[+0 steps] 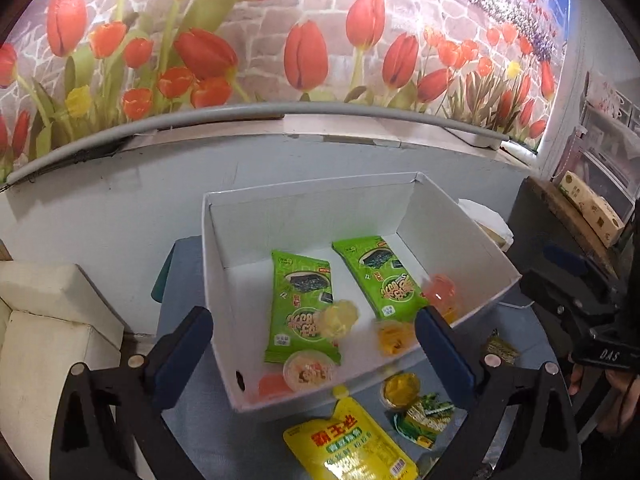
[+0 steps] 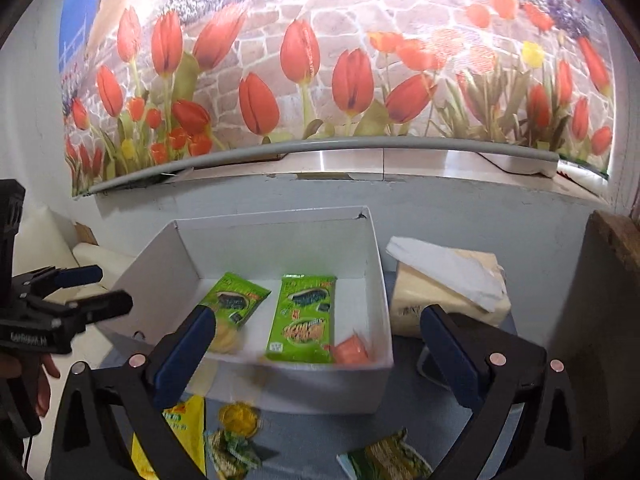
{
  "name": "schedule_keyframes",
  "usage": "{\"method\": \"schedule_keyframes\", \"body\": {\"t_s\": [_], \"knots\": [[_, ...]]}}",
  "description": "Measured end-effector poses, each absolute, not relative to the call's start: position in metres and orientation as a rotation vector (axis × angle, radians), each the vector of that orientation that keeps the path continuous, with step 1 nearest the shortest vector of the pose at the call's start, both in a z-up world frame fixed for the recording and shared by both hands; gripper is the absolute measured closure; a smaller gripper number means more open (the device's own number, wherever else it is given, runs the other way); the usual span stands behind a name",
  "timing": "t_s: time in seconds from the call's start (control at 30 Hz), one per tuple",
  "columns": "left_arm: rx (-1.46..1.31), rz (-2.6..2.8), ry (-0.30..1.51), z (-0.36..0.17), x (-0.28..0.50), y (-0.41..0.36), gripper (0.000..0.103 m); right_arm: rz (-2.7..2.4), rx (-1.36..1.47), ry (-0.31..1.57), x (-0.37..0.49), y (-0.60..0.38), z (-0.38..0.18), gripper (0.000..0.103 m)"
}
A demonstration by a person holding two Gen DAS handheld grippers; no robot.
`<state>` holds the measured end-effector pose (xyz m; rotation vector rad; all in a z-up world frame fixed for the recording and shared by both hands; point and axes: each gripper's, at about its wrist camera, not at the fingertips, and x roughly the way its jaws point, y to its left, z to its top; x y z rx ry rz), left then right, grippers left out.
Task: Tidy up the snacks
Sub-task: 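Grasp the yellow snack bag with the left gripper while the right grasps a yellow jelly cup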
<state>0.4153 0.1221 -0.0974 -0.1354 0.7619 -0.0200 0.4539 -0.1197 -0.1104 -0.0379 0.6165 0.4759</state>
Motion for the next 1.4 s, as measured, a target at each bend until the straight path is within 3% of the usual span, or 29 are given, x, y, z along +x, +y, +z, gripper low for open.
{"method": "schedule_keyframes", "body": {"t_s": [0.4, 0.8, 0.83, 0.9, 0.93, 1.1, 1.13, 1.17, 1.4], "knots": [[-0.078, -0.081, 0.739, -0.117, 0.304, 0.076, 0.000, 0.539, -0.050, 0.761, 0.388, -0.127, -0.172, 0.000], [-0.112, -0.112, 0.778, -0.157, 0.228, 0.066, 0.000, 0.595, -0.045, 0.873, 0.417, -0.056, -0.202, 0.000], [-0.127, -0.113, 0.781, -0.159, 0.226, 0.069, 0.000, 0.589, -0.051, 0.875, 0.419, -0.052, -0.204, 0.003], [-0.151, -0.123, 0.805, -0.165, 0.225, 0.074, 0.000, 0.548, -0.091, 0.904, 0.427, -0.043, -0.212, 0.021], [-0.152, -0.124, 0.809, -0.167, 0.225, 0.075, 0.000, 0.541, -0.101, 0.918, 0.431, -0.040, -0.216, 0.036], [-0.153, -0.115, 0.816, -0.170, 0.228, 0.084, 0.000, 0.539, -0.120, 0.938, 0.439, -0.029, -0.230, 0.042], [-0.158, -0.116, 0.821, -0.170, 0.230, 0.084, 0.000, 0.549, -0.133, 0.948, 0.439, -0.026, -0.233, 0.061], [-0.164, -0.117, 0.824, -0.172, 0.230, 0.085, 0.000, 0.553, -0.135, 0.939, 0.438, -0.024, -0.233, 0.068], [-0.176, -0.120, 0.831, -0.176, 0.237, 0.087, 0.000, 0.574, -0.112, 0.878, 0.421, -0.036, -0.220, 0.069]]}}
